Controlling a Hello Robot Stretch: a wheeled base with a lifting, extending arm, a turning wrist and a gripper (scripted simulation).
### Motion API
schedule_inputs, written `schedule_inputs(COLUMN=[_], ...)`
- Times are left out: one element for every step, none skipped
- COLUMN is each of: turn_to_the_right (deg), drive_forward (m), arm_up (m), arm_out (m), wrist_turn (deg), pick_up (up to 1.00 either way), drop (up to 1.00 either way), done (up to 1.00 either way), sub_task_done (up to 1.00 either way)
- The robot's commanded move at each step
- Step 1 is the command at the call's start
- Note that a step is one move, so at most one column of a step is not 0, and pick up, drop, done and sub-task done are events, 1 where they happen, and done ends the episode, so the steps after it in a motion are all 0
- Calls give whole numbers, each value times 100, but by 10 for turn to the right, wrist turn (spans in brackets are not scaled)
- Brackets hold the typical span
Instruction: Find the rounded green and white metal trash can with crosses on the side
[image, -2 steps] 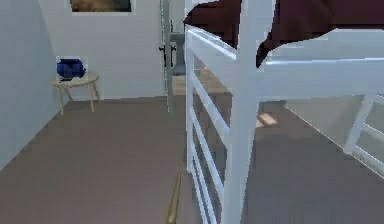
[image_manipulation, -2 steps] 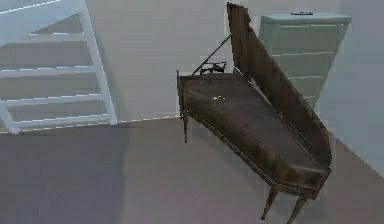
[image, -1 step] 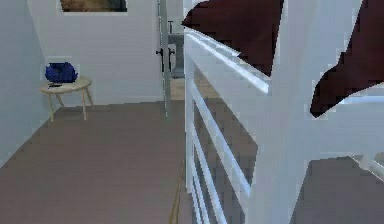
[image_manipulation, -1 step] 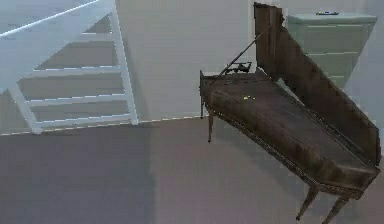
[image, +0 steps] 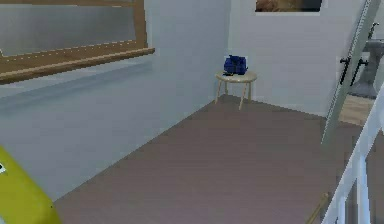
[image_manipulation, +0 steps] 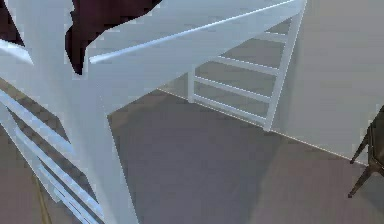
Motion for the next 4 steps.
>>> schedule_inputs(turn_to_the_right=[-60,-30,90,0], drive_forward=[0,0,0,50], arm_up=[0,0,0,0], arm_out=[0,0,0,0], wrist_turn=[0,0,0,0], pick_up=[0,0,0,0], drop=[0,0,0,0], done=[0,0,0,0], sub_task_done=[0,0,0,0])
